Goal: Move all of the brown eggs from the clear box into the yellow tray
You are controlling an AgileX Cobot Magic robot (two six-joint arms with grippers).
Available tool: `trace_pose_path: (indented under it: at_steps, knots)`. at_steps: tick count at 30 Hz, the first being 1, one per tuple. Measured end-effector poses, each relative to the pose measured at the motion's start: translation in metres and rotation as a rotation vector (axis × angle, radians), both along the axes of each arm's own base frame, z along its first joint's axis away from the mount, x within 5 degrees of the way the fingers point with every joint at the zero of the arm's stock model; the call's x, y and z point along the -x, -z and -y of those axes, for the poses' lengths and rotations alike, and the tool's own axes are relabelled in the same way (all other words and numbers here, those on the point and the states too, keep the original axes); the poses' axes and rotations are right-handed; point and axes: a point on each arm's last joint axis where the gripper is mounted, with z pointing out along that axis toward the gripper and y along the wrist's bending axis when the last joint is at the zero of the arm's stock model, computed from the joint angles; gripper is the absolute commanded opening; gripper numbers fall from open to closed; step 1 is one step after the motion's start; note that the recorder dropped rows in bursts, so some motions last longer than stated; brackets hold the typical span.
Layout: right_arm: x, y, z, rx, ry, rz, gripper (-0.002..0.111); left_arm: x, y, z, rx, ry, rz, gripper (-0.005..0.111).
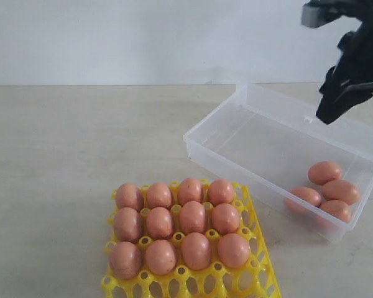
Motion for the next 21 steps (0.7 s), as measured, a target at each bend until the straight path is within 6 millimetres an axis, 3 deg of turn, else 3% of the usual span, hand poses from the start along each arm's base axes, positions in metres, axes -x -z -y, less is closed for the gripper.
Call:
trace_pose_path:
  at_steps: [2,8,12,21]
  knots:
    - [-0.006,0.007,-0.012,0.101,-0.116,0.030,0.066,0.000,0.000,0.000,0.000,0.000,0.000,0.004]
    - [-0.033,0.046,-0.022,0.274,-0.296,0.055,0.066,0.000,0.000,0.000,0.000,0.000,0.000,0.004]
    - [-0.038,0.070,-0.019,0.312,-0.298,-0.036,0.066,0.000,0.000,0.000,0.000,0.000,0.000,0.004]
    - [-0.045,0.094,-0.016,0.352,-0.293,-0.106,0.066,0.000,0.000,0.000,0.000,0.000,0.000,0.004]
